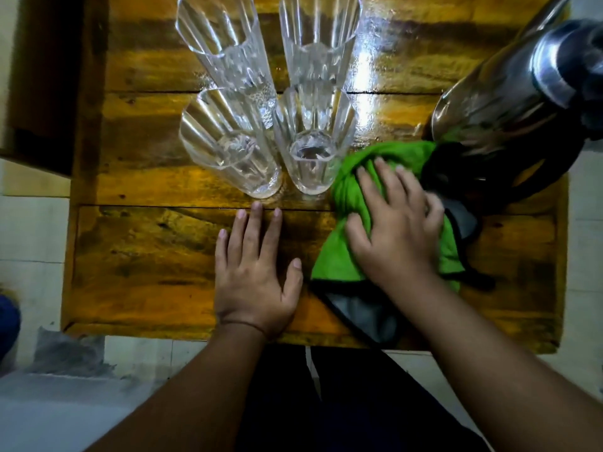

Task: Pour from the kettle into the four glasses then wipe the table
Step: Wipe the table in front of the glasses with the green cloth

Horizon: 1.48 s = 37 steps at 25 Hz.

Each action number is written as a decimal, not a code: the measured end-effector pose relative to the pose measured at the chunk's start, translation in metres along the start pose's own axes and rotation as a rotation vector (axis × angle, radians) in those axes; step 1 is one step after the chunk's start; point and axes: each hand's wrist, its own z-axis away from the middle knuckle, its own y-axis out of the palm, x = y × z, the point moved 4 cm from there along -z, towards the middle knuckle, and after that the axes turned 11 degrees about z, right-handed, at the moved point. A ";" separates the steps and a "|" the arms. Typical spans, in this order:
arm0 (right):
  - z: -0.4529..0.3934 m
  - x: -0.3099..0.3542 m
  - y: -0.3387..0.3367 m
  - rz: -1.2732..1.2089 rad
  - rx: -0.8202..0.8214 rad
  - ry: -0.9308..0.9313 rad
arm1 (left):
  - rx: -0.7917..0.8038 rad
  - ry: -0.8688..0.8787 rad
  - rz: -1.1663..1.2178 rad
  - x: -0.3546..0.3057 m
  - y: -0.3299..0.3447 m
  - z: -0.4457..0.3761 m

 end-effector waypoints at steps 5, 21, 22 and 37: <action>-0.006 0.001 0.001 0.004 -0.007 -0.037 | -0.006 -0.003 0.003 -0.001 0.000 0.002; 0.098 0.000 0.018 0.089 0.040 -0.111 | -0.004 0.008 -0.001 -0.001 0.002 0.004; 0.108 0.001 0.020 0.103 0.045 -0.136 | 0.001 0.008 -0.006 -0.001 0.002 0.003; 0.093 0.066 0.026 0.146 0.001 -0.237 | -0.034 -0.087 0.031 0.060 -0.025 0.011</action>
